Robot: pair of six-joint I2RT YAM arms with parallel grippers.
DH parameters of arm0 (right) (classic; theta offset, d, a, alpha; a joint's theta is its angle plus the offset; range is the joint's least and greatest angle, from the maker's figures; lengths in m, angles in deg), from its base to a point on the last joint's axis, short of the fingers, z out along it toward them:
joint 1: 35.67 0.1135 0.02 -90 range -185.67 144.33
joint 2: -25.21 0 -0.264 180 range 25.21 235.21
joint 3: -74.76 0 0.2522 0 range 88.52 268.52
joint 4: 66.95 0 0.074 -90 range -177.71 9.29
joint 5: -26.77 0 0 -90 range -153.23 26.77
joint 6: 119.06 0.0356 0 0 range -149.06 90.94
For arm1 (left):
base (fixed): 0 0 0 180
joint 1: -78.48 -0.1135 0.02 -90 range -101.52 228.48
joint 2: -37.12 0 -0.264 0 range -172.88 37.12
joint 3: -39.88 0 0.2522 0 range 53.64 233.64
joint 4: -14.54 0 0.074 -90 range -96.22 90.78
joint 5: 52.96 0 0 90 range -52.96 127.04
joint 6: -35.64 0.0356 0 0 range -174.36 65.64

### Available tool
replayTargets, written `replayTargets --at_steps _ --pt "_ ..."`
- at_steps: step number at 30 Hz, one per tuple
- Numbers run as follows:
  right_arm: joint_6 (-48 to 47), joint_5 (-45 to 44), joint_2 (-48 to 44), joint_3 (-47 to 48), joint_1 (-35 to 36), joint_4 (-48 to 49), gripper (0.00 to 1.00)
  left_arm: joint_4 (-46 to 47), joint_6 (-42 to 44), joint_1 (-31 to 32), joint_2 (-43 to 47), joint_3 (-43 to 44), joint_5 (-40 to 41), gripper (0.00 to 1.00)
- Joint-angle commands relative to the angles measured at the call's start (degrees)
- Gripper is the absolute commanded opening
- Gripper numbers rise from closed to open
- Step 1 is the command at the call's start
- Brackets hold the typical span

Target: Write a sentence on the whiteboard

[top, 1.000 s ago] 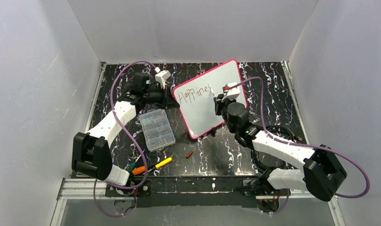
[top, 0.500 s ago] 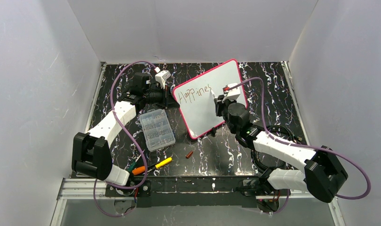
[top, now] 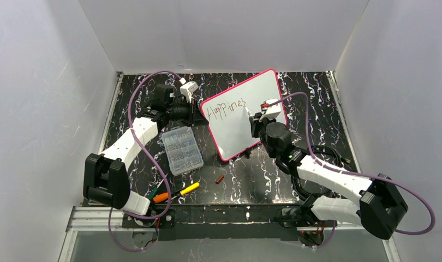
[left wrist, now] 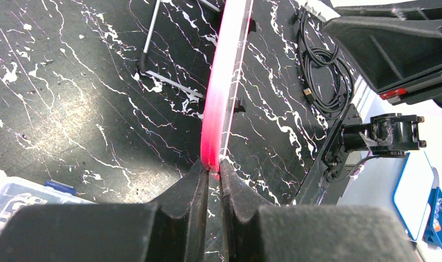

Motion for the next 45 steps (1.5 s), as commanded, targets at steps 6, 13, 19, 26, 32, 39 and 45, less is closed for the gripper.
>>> replayTargets --at_steps 6,13,19,26,32,39,45 --pt "1.82 -2.12 -0.48 4.67 -1.70 3.28 0.01 -1.26 1.13 0.32 3.32 0.43 -1.42 0.00" --pt "0.23 0.88 3.01 7.49 -3.29 5.31 0.01 -1.25 1.14 0.36 3.22 0.46 -1.33 0.00" --pt "-0.96 1.62 4.39 8.03 -3.83 5.87 0.01 -1.25 1.16 0.37 3.09 0.51 -1.41 0.00" --pt "-1.87 1.95 5.10 7.86 -3.87 5.91 0.01 -1.25 1.14 0.37 3.04 0.43 -1.40 0.00" --pt "-1.29 3.36 4.27 6.28 -3.87 4.47 0.01 -1.25 1.14 0.37 2.90 0.52 -1.41 0.00" --pt "1.18 3.42 2.24 3.40 -3.16 2.61 0.01 -1.25 1.09 0.31 2.93 0.51 -1.49 0.00" --pt "1.75 2.23 1.25 2.11 -2.85 1.87 0.01 -1.25 1.10 0.37 3.05 0.54 -1.51 0.00"
